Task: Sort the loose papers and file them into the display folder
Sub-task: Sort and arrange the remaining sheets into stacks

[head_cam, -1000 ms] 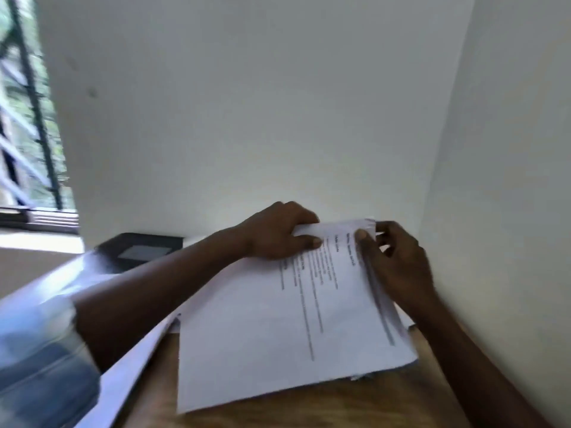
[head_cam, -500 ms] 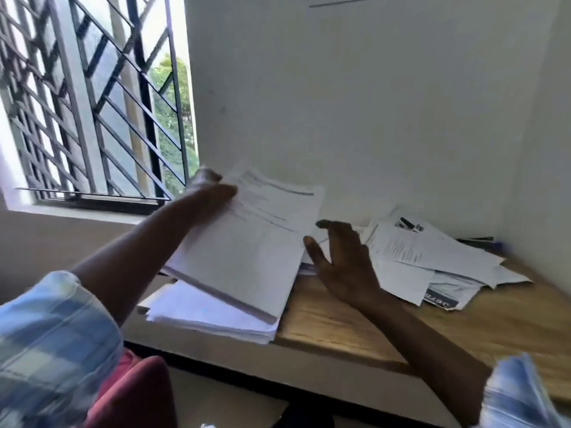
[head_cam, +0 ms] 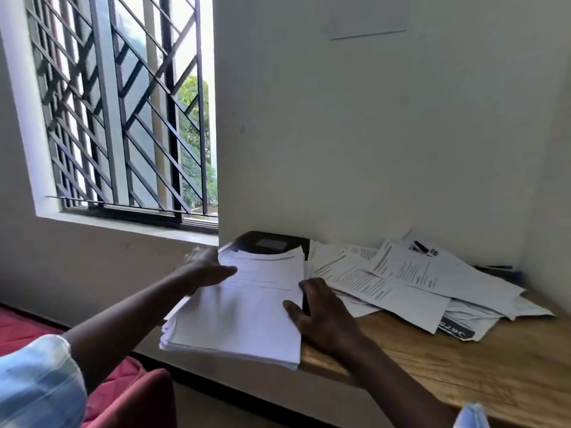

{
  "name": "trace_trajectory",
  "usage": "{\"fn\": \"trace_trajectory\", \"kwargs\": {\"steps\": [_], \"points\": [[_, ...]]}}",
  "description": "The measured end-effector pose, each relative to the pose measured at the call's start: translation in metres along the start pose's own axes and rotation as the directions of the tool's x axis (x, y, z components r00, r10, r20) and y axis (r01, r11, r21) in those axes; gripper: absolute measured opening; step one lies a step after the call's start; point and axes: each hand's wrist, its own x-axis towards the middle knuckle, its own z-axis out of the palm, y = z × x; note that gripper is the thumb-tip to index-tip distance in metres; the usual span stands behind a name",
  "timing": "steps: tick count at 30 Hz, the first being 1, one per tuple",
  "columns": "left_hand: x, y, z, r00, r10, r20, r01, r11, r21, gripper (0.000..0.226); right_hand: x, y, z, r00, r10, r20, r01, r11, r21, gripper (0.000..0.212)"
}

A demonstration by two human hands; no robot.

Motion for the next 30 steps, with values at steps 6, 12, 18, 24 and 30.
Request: {"fn": "trace_trajectory", "kwargs": {"steps": [6,12,18,24,30], "points": [[0.000,-0.002,0.003,0.996,-0.069,0.064,0.080,0.978,-0.190,0.038,0.002,0.001,-0.001,0.998,0.019,-0.056,-0.020,1.000,-0.013,0.051],[0.002,0.001,-0.018,0.982,-0.035,0.183,0.121,0.869,-0.480,0.058,0.004,0.002,-0.007,0.994,0.061,-0.089,-0.047,0.987,0.154,0.054],[0.029,0.022,-0.041,0.999,0.024,-0.047,-0.042,0.896,-0.442,0.044,0.005,0.006,-0.006,0.992,0.082,-0.100,-0.046,0.945,0.323,0.043],[0.036,0.029,-0.010,0.989,0.039,0.144,-0.052,0.995,0.088,0.029,0.009,0.012,0.000,0.997,0.042,-0.059,-0.025,0.963,0.268,0.038],[0.038,0.030,0.018,0.996,0.072,0.047,-0.085,0.901,0.425,0.046,0.009,0.009,-0.002,0.996,0.057,-0.075,-0.032,0.952,0.305,0.043]]}}
